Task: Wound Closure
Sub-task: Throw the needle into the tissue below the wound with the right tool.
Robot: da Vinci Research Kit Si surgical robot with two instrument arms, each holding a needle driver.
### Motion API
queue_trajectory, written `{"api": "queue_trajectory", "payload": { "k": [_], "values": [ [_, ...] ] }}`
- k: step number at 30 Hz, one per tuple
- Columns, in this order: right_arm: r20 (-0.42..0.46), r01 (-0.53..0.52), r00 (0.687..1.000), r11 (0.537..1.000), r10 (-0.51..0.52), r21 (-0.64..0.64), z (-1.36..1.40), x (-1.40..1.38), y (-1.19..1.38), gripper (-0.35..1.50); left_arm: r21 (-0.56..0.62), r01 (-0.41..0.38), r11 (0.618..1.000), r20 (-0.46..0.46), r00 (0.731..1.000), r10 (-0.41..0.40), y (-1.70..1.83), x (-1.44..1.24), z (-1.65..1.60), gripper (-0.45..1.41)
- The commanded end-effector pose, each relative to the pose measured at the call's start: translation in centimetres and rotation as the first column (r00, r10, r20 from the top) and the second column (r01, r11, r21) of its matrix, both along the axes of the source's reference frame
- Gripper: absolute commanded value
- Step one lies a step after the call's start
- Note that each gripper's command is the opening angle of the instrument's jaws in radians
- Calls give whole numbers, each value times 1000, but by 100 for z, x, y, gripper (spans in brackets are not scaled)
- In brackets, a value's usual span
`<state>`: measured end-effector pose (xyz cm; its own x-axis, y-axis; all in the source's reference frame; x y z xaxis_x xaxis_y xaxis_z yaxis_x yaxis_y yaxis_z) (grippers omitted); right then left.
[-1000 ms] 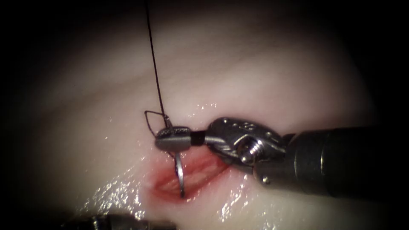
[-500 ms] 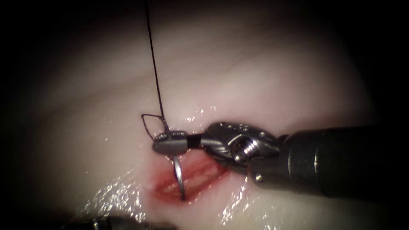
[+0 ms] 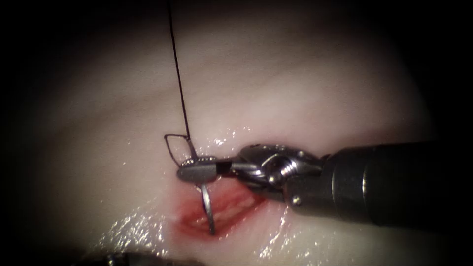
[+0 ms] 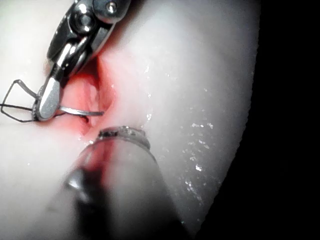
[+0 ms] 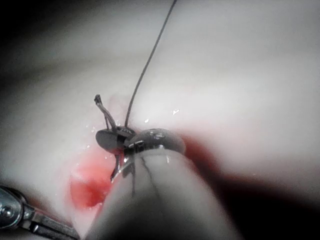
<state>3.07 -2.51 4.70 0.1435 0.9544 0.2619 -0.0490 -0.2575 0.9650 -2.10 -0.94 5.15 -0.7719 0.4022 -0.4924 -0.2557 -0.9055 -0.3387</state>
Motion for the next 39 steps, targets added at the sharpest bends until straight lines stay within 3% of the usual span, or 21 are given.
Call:
{"api": "queue_trajectory", "payload": {
  "k": [1, 26, 33, 37, 38, 39],
  "values": [
    [-3, -1, 1000, 1000, 1, 8, 3, 8, 0, -35, 3, 1, 1000, 0, 1000, -1, -3, -5, 6, -42],
    [-32, 51, 999, 961, -43, 272, -32, 20, -27, -35, 5, -3, 1000, -5, 1000, 3, -2, -4, 7, -45],
    [-26, 65, 998, 953, -60, 296, -40, 19, -24, -35, 5, -3, 1000, -5, 1000, 3, -1, -4, 8, -45],
    [10, 28, 999, 953, -33, 301, -38, 23, -20, -35, 5, -2, 1000, -6, 1000, 3, -2, -4, 7, -45],
    [22, -42, 999, 953, 37, 300, -33, 25, -14, -35, 5, -2, 1000, -6, 1000, 2, -2, -4, 7, -45],
    [34, -69, 997, 955, 62, 287, -31, 26, -11, 0, 5, -2, 1000, -6, 1000, 2, -2, -4, 7, -45]
  ]
}}
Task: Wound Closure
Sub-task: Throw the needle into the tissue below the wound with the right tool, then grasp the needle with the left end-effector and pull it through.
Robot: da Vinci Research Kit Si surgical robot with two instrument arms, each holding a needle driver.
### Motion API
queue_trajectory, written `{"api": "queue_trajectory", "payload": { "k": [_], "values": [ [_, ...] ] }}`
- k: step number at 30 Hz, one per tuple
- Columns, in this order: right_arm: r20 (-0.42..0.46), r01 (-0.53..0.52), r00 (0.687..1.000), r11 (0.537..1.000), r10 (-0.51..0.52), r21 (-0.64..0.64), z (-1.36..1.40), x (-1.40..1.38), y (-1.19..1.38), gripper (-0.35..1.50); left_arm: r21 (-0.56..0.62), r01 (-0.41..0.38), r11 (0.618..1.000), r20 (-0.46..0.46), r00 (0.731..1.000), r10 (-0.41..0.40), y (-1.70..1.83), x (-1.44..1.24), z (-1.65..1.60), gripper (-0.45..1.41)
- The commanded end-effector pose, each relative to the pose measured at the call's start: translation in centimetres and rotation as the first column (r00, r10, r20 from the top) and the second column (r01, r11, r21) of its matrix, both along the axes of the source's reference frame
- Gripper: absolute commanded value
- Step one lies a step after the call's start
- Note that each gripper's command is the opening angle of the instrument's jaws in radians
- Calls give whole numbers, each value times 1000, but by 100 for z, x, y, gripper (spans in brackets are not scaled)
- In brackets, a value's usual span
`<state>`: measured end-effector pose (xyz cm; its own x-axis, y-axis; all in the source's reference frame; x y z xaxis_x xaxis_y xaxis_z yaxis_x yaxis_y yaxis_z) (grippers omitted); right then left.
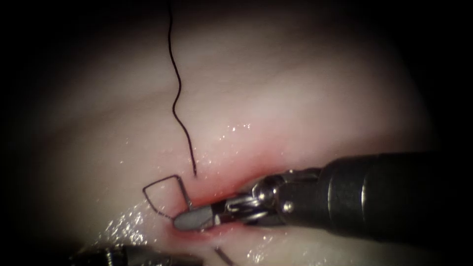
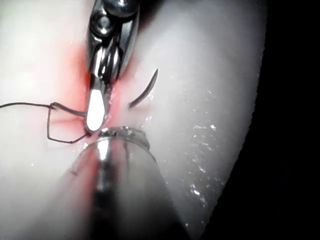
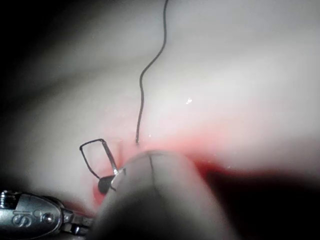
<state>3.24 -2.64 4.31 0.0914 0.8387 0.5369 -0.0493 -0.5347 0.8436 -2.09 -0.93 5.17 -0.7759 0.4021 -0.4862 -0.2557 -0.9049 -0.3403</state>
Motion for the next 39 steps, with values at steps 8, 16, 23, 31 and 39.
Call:
{"api": "queue_trajectory", "payload": {
  "k": [8, 16, 23, 31, 39],
  "values": [
    [76, -138, 983, 945, 167, -296, 32, 3, 40, 113, 3, -5, 1000, -2, 1000, 5, -4, -7, -6, -45],
    [139, -190, 953, 889, 268, -417, 54, -36, 98, 118, -114, 19, 993, 59, 998, -13, 3, -12, -23, -5],
    [184, -117, 949, 827, 257, -549, 56, -77, 138, 98, -241, 80, 967, 135, 990, -48, 11, -30, -36, 22],
    [167, -85, 961, 813, 219, -576, 53, -102, 137, 83, -288, 123, 950, 139, 987, -85, 37, -49, -38, 24],
    [165, -84, 962, 813, 217, -576, 50, -103, 130, 78, -307, 130, 943, 114, 989, -100, 49, -52, -18, 19]
  ]
}}
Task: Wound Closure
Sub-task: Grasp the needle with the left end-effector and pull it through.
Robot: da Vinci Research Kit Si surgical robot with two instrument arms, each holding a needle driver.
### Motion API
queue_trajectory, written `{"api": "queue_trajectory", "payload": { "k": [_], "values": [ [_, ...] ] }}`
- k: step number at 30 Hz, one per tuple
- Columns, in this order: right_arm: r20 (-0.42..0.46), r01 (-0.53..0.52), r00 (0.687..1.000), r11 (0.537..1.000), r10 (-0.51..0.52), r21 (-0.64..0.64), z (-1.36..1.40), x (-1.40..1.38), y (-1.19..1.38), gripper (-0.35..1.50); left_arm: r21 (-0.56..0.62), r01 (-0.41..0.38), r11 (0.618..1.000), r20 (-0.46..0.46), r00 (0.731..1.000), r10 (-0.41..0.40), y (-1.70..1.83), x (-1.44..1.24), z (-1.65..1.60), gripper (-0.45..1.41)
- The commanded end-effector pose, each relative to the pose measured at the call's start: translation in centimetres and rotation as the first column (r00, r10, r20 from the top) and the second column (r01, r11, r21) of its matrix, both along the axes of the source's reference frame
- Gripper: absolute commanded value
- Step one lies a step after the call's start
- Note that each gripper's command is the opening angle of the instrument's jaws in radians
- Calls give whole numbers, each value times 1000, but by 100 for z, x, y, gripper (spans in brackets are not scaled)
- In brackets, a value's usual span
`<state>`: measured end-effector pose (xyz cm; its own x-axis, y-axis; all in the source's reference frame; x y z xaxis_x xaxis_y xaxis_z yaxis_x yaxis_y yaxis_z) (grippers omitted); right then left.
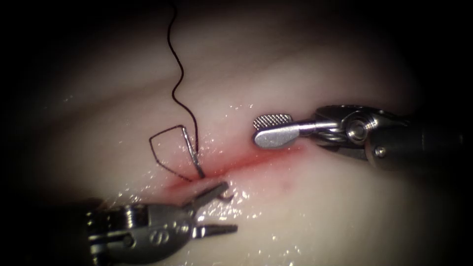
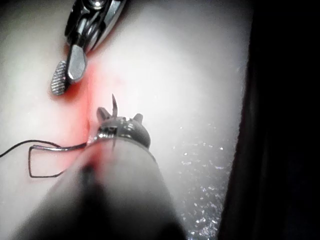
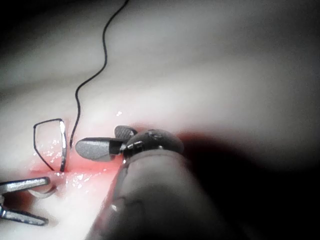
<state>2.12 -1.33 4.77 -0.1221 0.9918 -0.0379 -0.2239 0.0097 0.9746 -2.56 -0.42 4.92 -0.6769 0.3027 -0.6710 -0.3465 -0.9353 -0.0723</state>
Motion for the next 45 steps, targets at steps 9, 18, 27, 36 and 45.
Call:
{"api": "queue_trajectory", "payload": {
  "k": [9, 18, 27, 36, 45],
  "values": [
    [2, -5, 1000, 1000, 5, -2, 2, 8, -6, 79, 35, 3, 999, 74, 997, -5, 6, -16, 17, -45],
    [2, 6, 1000, 997, -5, -83, -2, 4, -10, 83, 193, 136, 972, 258, 949, -183, 5, -10, 11, -45],
    [9, 115, 992, 894, -124, -434, -6, 7, -12, 54, 532, 102, 841, 502, 762, -410, -3, -9, -17, -45],
    [-7, 196, 962, 711, -272, -675, -16, 13, -30, 29, 771, -32, 636, 540, 562, -626, -11, 7, -29, -45],
    [27, 233, 910, 457, -414, -858, -48, 41, -78, 69, 846, -253, 469, 531, 324, -783, -11, 29, -61, -45]
  ]
}}
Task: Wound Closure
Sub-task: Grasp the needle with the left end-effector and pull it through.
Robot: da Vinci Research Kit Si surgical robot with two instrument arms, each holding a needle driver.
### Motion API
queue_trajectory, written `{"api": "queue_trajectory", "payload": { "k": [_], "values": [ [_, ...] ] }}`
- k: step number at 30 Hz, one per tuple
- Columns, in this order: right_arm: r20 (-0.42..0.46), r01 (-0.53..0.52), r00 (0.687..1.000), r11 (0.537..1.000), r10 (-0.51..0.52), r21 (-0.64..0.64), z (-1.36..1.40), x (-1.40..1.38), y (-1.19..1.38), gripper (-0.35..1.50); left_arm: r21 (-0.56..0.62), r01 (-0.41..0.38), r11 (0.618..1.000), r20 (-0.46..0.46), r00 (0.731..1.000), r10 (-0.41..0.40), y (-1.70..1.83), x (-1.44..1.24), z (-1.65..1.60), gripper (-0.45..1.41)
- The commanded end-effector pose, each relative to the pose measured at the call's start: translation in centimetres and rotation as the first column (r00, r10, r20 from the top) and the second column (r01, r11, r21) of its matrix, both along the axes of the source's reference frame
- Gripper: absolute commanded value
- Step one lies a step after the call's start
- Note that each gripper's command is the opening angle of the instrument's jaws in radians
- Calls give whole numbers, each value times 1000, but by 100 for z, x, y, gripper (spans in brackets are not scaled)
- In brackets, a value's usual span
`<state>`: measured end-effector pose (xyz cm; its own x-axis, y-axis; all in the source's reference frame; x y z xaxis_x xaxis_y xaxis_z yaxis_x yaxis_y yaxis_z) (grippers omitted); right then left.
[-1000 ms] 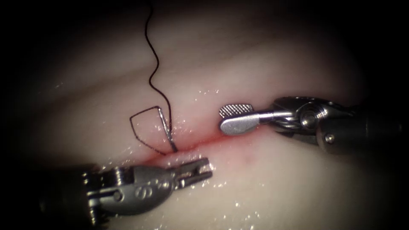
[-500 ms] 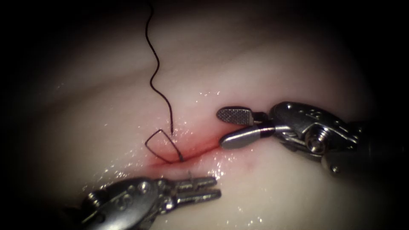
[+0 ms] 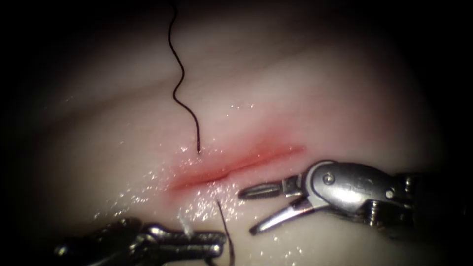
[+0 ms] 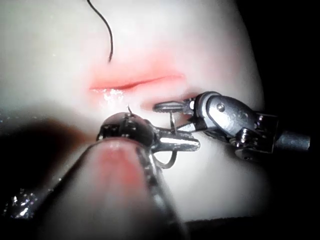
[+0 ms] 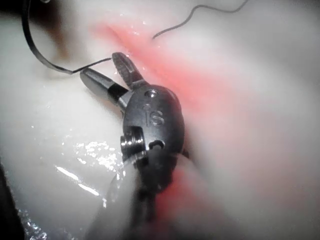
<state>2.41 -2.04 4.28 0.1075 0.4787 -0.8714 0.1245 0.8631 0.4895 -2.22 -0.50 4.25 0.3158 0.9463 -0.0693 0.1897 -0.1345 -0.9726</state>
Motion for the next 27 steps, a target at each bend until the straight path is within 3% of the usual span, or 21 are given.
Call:
{"api": "queue_trajectory", "payload": {
  "k": [1, 8, 12, 15, 16, 17, 19, 21, 22, 23, 24, 25, 26, 27],
  "values": [
    [-6, 17, 1000, 1000, -17, -16, 0, 16, -9, 68, -1, 1, 1000, 13, 1000, -1, -1, -4, 2, -45],
    [39, 28, 999, 996, -25, -81, -1, 36, -10, 86, 30, -18, 999, 83, 996, 15, 2, 1, -41, -45],
    [90, 2, 996, 991, 10, -134, 6, 42, 2, 120, -60, -25, 998, 76, 997, 29, 9, 16, -85, -45],
    [98, -3, 995, 991, 16, -135, 9, 46, 5, 120, -147, -9, 989, 59, 998, 18, 21, 31, -110, -45],
    [99, -4, 995, 991, 18, -136, 10, 48, 5, 120, -270, 14, 963, 18, 1000, -10, 27, 40, -123, -45],
    [99, -4, 995, 991, 18, -136, 10, 48, 5, 120, -270, 14, 963, 18, 1000, -10, 27, 40, -123, -45],
    [107, -14, 994, 989, 30, -145, 12, 49, 6, 118, -450, 40, 892, -105, 990, -97, 35, 51, -137, -45],
    [116, -24, 992, 991, 40, -129, 13, 49, 8, 118, -533, 22, 846, -173, 976, -134, 37, 57, -142, -45],
    [125, -34, 991, 993, 48, -114, 14, 49, 9, 118, -619, -29, 785, -270, 946, -178, 39, 62, -146, -45],
    [125, -34, 991, 993, 48, -114, 14, 49, 9, 118, -619, -29, 785, -270, 946, -178, 39, 62, -146, -45],
    [130, -40, 990, 993, 54, -109, 15, 49, 10, 118, -649, -57, 759, -312, 930, -197, 40, 64, -147, -45],
    [148, -56, 987, 996, 66, -74, 18, 48, 12, 116, -745, -172, 644, -433, 860, -272, 43, 68, -149, -45],
    [148, -56, 987, 996, 66, -74, 18, 48, 12, 116, -745, -172, 644, -433, 860, -272, 43, 68, -149, -45],
    [158, -63, 985, 997, 70, -47, 19, 49, 12, 116, -767, -207, 607, -462, 835, -299, 44, 68, -148, -45]
  ]
}}
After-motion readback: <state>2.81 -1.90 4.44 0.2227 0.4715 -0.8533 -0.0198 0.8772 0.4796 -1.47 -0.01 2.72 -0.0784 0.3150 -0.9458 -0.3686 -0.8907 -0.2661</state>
